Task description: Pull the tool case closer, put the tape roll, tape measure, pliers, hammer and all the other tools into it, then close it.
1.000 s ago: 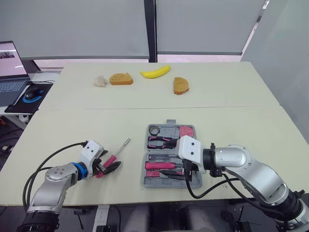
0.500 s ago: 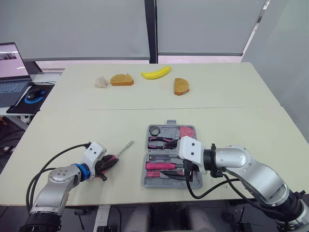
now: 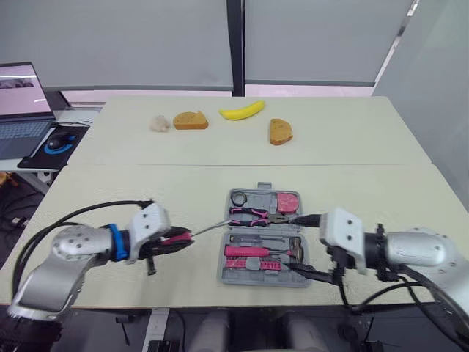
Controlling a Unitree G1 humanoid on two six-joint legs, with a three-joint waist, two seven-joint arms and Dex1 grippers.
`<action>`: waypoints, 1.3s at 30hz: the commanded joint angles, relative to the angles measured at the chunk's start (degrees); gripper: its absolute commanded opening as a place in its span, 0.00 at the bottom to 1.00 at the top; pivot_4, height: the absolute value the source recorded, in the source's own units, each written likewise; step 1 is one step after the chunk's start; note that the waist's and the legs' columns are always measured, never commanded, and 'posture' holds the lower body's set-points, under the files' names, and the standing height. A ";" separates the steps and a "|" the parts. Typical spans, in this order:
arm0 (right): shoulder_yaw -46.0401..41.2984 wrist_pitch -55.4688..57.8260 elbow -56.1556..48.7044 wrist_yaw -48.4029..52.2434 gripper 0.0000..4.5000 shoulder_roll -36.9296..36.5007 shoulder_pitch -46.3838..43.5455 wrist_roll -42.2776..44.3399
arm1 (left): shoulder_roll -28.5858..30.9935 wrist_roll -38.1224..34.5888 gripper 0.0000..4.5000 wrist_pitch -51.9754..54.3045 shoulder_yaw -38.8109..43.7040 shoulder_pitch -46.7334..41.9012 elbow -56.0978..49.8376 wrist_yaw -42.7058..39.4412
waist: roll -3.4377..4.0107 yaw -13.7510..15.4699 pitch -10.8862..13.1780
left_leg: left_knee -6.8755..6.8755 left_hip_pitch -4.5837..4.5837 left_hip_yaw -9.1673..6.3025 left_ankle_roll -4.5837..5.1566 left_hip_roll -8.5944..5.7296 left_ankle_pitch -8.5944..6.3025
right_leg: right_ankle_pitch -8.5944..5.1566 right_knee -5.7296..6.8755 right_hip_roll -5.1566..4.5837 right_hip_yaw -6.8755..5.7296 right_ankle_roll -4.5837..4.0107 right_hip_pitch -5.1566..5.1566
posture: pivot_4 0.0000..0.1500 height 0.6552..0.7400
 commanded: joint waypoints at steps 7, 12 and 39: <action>-9.38 -0.22 -5.06 3.20 1.00 -8.89 10.44 1.30 | -7.55 10.60 0.16 12.90 -21.65 -9.92 -11.68 5.56 | -0.02 -0.25 0.01 | 0.02 0.07 0.04 0.03 0.06 -0.01 | -0.01 0.02 0.09 -0.04 0.01 0.15 | 1.00 1.00; -9.55 1.10 -6.23 1.42 1.00 -8.77 11.11 2.24 | -12.24 14.61 0.16 18.09 -28.41 -12.83 -11.36 8.99 | -0.06 -0.12 0.04 | 0.04 0.18 0.03 0.04 0.04 -0.01 | -0.02 0.01 0.10 -0.06 0.03 0.29 | 1.00 1.00; -7.27 2.53 -6.99 -1.30 1.00 -8.88 9.97 3.71 | -17.85 23.51 0.16 9.09 -36.59 -13.43 -1.23 9.96 | -0.06 0.05 0.04 | 0.01 0.40 -0.05 0.07 0.04 -0.03 | -0.02 -0.23 0.08 -0.15 0.04 0.62 | 1.00 1.00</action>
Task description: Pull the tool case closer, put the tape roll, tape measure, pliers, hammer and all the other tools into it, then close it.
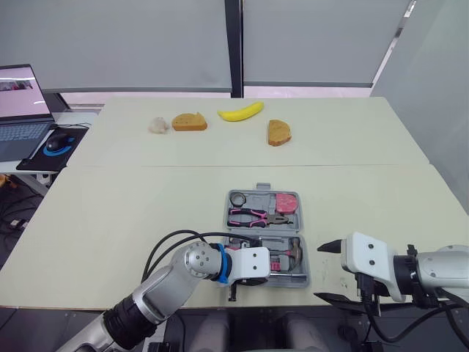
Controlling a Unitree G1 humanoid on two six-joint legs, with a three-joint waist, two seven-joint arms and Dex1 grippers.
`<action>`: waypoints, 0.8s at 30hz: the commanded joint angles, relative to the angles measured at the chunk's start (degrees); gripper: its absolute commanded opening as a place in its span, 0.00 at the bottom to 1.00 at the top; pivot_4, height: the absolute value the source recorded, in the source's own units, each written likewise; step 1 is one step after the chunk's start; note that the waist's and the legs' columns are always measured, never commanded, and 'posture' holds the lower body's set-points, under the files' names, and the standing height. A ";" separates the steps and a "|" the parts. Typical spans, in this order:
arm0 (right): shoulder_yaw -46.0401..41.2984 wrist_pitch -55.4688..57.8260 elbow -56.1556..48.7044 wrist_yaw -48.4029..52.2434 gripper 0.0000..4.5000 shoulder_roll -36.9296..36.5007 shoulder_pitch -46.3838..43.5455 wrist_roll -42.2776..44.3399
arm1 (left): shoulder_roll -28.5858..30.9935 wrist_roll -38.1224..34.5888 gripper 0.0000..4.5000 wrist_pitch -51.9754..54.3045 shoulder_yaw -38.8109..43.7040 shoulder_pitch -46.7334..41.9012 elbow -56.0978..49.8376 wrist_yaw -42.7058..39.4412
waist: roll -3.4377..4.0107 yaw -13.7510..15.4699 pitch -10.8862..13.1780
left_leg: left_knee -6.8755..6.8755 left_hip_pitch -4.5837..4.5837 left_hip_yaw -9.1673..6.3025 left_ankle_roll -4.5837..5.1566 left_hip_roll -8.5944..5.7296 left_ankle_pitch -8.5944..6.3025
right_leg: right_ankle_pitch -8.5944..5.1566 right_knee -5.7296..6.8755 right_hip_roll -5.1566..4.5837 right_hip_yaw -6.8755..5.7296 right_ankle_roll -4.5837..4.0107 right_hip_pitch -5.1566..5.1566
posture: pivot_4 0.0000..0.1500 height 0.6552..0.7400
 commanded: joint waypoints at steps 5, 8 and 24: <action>-0.43 -0.22 -1.62 -0.29 1.00 -0.59 -0.37 0.93 | 0.11 0.91 0.16 -1.33 -0.21 0.44 -0.09 -0.91 | 0.00 0.02 0.00 | 0.00 0.00 -0.01 0.00 0.00 0.00 | 0.00 -0.01 0.00 -0.01 0.00 0.01 | 1.00 1.00; -0.70 -0.18 -1.67 0.05 1.00 -0.88 -0.26 1.51 | 0.59 1.08 0.16 -1.50 0.02 0.07 -0.27 -1.49 | 0.00 0.01 0.00 | 0.00 0.00 -0.01 0.00 0.00 0.00 | 0.00 -0.01 0.00 -0.01 0.00 0.01 | 1.00 1.00; 0.11 -1.34 -0.59 0.57 1.00 -2.63 -0.04 0.40 | 1.13 2.35 0.16 -0.56 -0.01 -0.56 -0.47 -3.07 | 0.00 0.00 0.00 | 0.00 0.01 -0.01 0.00 0.00 0.00 | 0.00 -0.01 0.00 -0.02 0.00 0.01 | 1.00 1.00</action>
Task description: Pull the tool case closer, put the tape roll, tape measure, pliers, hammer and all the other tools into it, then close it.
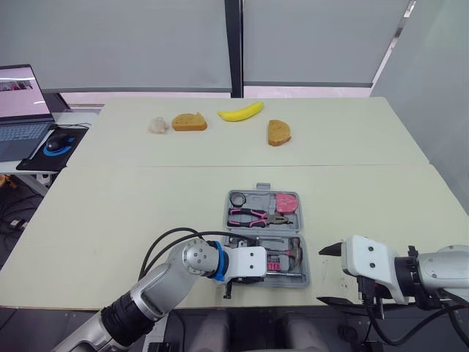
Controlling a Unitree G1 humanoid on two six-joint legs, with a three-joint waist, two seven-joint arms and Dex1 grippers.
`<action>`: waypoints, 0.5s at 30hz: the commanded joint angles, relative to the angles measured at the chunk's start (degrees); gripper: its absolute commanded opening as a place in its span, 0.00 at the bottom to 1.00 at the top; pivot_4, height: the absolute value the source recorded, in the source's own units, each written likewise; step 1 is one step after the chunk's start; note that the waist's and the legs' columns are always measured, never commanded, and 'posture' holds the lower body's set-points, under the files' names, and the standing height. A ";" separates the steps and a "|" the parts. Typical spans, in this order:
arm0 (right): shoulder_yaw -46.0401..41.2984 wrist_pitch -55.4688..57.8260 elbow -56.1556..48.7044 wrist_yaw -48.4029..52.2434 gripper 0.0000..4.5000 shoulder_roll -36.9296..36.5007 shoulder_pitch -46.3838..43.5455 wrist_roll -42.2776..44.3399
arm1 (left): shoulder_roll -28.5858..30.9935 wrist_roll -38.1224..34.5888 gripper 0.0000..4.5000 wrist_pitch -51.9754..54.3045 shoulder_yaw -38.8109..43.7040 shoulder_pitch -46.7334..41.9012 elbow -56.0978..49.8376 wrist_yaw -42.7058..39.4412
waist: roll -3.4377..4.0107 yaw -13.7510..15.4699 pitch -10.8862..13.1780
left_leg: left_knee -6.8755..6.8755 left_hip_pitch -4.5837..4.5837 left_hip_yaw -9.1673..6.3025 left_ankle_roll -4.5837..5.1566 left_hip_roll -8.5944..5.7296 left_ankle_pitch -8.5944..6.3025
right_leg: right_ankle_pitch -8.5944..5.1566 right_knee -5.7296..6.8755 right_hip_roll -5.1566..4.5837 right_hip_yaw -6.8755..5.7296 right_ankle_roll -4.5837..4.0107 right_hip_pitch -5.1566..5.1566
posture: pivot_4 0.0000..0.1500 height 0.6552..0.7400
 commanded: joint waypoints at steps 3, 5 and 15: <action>-0.06 -0.83 -0.62 -0.19 1.00 -0.33 -0.50 -0.31 | -0.40 0.56 0.16 0.24 -0.41 0.08 -0.75 -0.59 | 0.00 0.00 0.00 | 0.00 0.00 0.00 0.00 0.00 0.00 | 0.00 0.00 0.00 0.00 0.00 0.00 | 1.00 1.00; -0.11 -0.79 -0.71 -0.26 1.00 -0.29 -0.37 -0.30 | -0.50 0.62 0.16 0.22 -0.46 -0.04 -0.68 -0.79 | 0.00 0.00 0.00 | 0.00 0.00 0.00 0.00 0.00 0.00 | 0.00 0.00 0.00 0.00 0.00 0.00 | 1.00 1.00; 0.10 -0.91 -0.81 -0.85 1.00 0.07 -0.24 -0.54 | -1.38 -0.66 0.36 2.71 0.37 -0.72 -2.53 -1.38 | 0.00 0.00 0.00 | 0.00 0.00 -0.01 0.00 0.00 0.00 | 0.00 0.00 0.00 -0.01 0.00 0.01 | 1.00 1.00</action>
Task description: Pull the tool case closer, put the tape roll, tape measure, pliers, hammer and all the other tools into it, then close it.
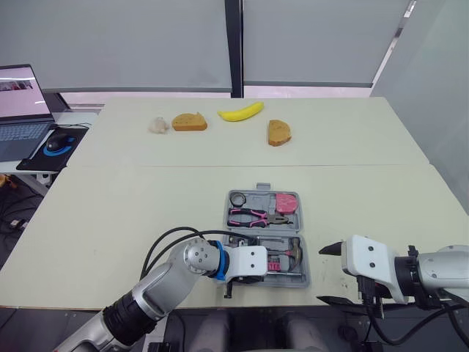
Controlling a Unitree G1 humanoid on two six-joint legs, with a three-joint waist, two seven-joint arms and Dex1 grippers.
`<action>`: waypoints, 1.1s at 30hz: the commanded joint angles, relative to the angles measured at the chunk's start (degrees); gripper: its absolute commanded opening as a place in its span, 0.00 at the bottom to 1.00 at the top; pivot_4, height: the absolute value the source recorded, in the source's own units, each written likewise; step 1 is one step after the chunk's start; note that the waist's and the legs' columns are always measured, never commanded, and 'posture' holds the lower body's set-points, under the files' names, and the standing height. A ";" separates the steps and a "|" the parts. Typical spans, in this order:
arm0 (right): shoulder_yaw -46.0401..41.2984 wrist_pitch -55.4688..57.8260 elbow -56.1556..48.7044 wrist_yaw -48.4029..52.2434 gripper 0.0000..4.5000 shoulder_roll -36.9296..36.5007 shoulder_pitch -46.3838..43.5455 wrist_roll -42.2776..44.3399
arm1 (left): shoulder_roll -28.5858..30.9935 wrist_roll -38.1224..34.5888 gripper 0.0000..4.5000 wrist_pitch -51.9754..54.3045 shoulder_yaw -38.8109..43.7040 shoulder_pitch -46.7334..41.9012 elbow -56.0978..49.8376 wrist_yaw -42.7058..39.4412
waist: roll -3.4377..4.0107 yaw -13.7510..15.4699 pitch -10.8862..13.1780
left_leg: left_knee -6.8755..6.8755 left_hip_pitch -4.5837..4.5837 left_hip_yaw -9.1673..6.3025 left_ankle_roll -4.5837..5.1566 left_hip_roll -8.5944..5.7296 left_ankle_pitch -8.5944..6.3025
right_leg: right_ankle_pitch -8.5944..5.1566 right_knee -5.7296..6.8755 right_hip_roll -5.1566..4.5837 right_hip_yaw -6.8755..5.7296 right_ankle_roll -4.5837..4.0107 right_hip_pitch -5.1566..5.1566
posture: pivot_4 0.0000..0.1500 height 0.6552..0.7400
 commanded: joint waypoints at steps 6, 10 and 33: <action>0.44 -0.77 -0.84 -0.75 1.00 0.07 -0.46 -0.12 | -0.74 -1.64 0.77 1.09 0.84 -0.51 -3.39 -1.31 | 0.00 -0.01 0.00 | 0.00 0.00 0.01 0.00 0.00 0.00 | 0.00 -0.01 0.00 0.00 0.00 0.00 | 1.00 1.00; 0.47 -0.69 -0.83 -0.88 1.00 0.08 -0.57 -0.05 | -0.78 -2.75 0.99 2.31 2.38 -0.99 -4.35 -1.15 | 0.00 0.00 0.00 | 0.00 0.00 -0.01 0.00 0.00 0.00 | 0.00 -0.01 0.00 -0.01 0.00 0.00 | 1.00 1.00; 0.62 -0.09 -0.98 -1.66 1.00 0.51 -0.82 0.74 | 3.76 -6.70 0.06 -15.79 5.51 -4.45 7.26 -13.65 | 0.00 0.04 0.02 | 0.00 0.01 -0.02 0.01 -0.02 0.00 | 0.00 -0.05 -0.03 -0.01 0.00 0.03 | 1.00 1.00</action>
